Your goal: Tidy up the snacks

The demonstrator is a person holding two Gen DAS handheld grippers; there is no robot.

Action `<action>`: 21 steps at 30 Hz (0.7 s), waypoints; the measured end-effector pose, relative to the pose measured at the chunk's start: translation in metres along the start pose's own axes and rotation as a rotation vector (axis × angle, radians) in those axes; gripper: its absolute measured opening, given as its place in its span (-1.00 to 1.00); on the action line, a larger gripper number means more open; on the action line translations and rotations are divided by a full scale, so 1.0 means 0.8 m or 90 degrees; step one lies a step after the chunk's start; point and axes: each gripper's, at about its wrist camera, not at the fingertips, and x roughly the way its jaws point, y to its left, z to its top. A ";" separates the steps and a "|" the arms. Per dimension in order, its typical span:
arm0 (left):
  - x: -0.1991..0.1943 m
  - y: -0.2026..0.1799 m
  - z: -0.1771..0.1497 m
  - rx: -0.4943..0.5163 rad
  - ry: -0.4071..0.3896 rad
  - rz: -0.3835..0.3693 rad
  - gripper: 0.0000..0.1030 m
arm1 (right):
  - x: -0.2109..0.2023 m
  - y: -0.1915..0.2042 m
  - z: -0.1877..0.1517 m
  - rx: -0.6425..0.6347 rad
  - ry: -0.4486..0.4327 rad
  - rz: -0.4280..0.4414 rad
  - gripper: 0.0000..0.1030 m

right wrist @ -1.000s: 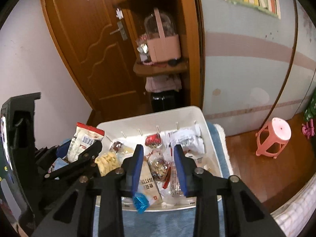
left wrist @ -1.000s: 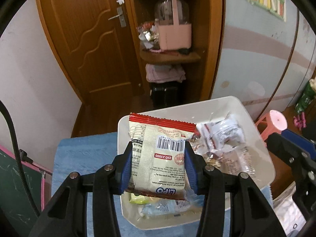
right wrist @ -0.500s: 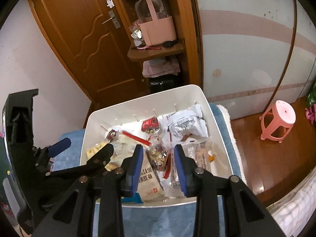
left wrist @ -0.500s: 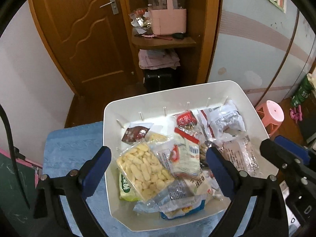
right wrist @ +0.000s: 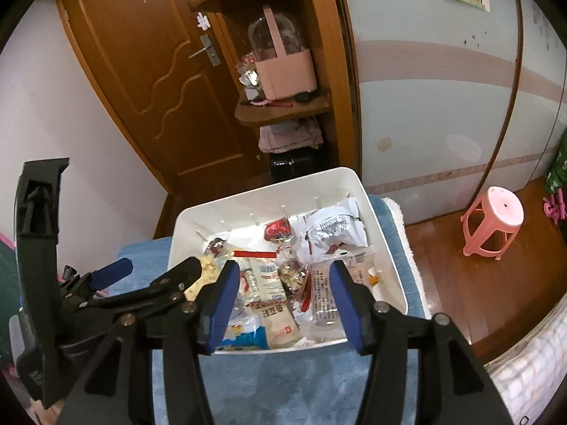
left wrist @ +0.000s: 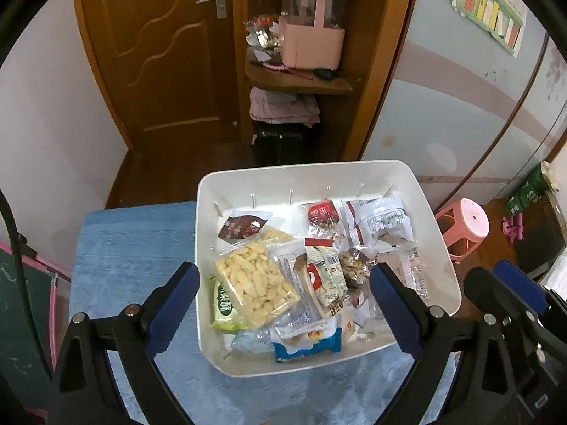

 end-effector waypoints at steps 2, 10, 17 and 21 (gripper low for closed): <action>-0.015 0.001 -0.003 -0.004 -0.003 -0.005 0.88 | -0.017 0.004 -0.003 -0.003 -0.009 0.005 0.04; -0.090 0.007 -0.036 -0.011 -0.035 -0.002 0.99 | -0.095 0.020 -0.028 -0.018 -0.041 0.028 0.04; -0.177 0.016 -0.086 -0.007 -0.071 -0.017 0.99 | -0.178 0.032 -0.073 -0.031 -0.081 0.057 0.26; -0.226 0.022 -0.128 0.010 -0.100 0.005 0.99 | -0.216 0.042 -0.108 -0.047 -0.105 0.065 0.42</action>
